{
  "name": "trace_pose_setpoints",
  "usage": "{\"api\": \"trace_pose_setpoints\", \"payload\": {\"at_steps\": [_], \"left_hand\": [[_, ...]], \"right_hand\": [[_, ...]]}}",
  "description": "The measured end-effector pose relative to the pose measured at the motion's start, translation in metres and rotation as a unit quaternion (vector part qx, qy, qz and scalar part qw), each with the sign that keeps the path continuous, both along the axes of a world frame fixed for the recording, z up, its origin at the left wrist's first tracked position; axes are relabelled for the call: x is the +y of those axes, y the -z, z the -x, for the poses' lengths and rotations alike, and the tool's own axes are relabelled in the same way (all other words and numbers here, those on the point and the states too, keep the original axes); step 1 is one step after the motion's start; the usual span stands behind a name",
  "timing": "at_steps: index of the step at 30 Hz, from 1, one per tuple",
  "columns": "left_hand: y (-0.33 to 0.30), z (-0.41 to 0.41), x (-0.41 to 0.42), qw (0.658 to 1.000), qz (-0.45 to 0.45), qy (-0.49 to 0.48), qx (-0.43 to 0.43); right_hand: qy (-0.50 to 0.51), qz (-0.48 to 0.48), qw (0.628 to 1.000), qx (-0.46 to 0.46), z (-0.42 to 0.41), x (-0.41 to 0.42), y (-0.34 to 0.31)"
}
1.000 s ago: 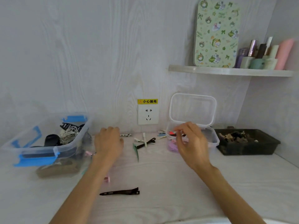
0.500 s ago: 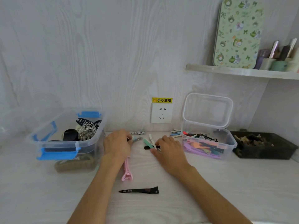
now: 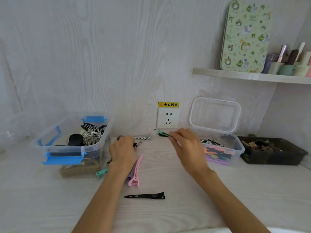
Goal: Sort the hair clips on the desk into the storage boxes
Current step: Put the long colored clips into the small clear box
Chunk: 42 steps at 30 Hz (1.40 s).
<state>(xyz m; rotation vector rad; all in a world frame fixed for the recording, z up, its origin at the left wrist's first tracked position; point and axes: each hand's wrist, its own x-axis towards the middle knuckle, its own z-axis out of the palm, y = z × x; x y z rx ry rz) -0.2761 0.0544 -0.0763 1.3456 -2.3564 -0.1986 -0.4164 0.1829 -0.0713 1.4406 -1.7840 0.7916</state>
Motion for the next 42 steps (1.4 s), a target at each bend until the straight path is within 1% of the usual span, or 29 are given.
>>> {"api": "trace_pose_setpoints", "payload": {"at_steps": [2, 4, 6, 7, 9, 10, 12, 16, 19, 21, 23, 27, 28, 32, 33, 35, 37, 38, 40, 42], "left_hand": [[0.002, 0.000, -0.002, 1.000, -0.004, 0.021, -0.005], [0.003, 0.001, -0.001, 0.999, 0.012, 0.041, 0.000], [0.001, 0.004, 0.001, 0.997, 0.040, 0.053, 0.035], [-0.001, 0.006, 0.002, 0.995, 0.057, 0.058, 0.061], [-0.004, 0.012, 0.008, 0.987, 0.096, 0.069, 0.106], [-0.007, 0.015, 0.013, 0.983, 0.112, 0.075, 0.125], [-0.013, 0.022, 0.024, 0.974, 0.133, 0.093, 0.160], [-0.031, 0.054, 0.047, 0.955, 0.143, 0.164, 0.204], [-0.045, 0.093, 0.068, 0.938, 0.142, 0.244, 0.203], [-0.049, 0.118, 0.082, 0.930, 0.140, 0.289, 0.179], [-0.045, 0.138, 0.090, 0.931, 0.126, 0.314, 0.138], [-0.036, 0.150, 0.094, 0.944, 0.023, 0.321, 0.073], [-0.036, 0.146, 0.094, 0.945, 0.013, 0.319, 0.064], [-0.038, 0.098, 0.078, 0.954, 0.006, 0.293, 0.069], [-0.038, 0.081, 0.071, 0.961, 0.006, 0.272, 0.057], [-0.036, 0.043, 0.056, 0.982, 0.022, 0.187, -0.012], [-0.034, 0.010, 0.044, 0.991, 0.024, 0.079, -0.106], [-0.035, -0.005, 0.040, 0.987, 0.013, 0.036, -0.157], [-0.035, -0.021, 0.037, 0.969, -0.020, -0.004, -0.245], [-0.029, -0.026, 0.035, 0.954, -0.030, -0.007, -0.297]], "right_hand": [[0.028, 0.061, 0.998, -0.015, 0.019, 0.018, -0.013], [0.095, 0.092, 0.991, -0.038, 0.048, 0.040, -0.020], [0.168, 0.063, 0.980, -0.081, 0.073, 0.061, -0.019], [0.185, 0.033, 0.976, -0.111, 0.081, 0.067, -0.016], [0.190, -0.014, 0.967, -0.169, 0.089, 0.072, -0.009], [0.187, -0.020, 0.965, -0.184, 0.091, 0.072, -0.006], [0.183, -0.023, 0.965, -0.185, 0.091, 0.072, -0.003], [0.167, 0.010, 0.968, -0.189, 0.089, 0.072, -0.003], [0.152, 0.068, 0.966, -0.196, 0.089, 0.072, -0.002], [0.158, 0.111, 0.960, -0.205, 0.090, 0.072, -0.001], [0.170, 0.138, 0.953, -0.209, 0.090, 0.071, 0.000], [0.173, 0.154, 0.955, -0.185, 0.090, 0.071, 0.004], [0.173, 0.153, 0.956, -0.181, 0.091, 0.070, 0.005], [0.150, 0.123, 0.969, -0.154, 0.086, 0.066, 0.007], [0.133, 0.120, 0.973, -0.148, 0.083, 0.066, 0.006], [0.087, 0.116, 0.980, -0.136, 0.075, 0.065, 0.005], [0.015, 0.068, 0.987, -0.146, 0.065, 0.062, 0.007], [-0.025, 0.027, 0.988, -0.151, 0.058, 0.058, 0.007], [-0.079, -0.066, 0.985, -0.135, 0.041, 0.052, 0.007], [-0.106, -0.154, 0.977, -0.105, 0.024, 0.047, 0.009]]}}
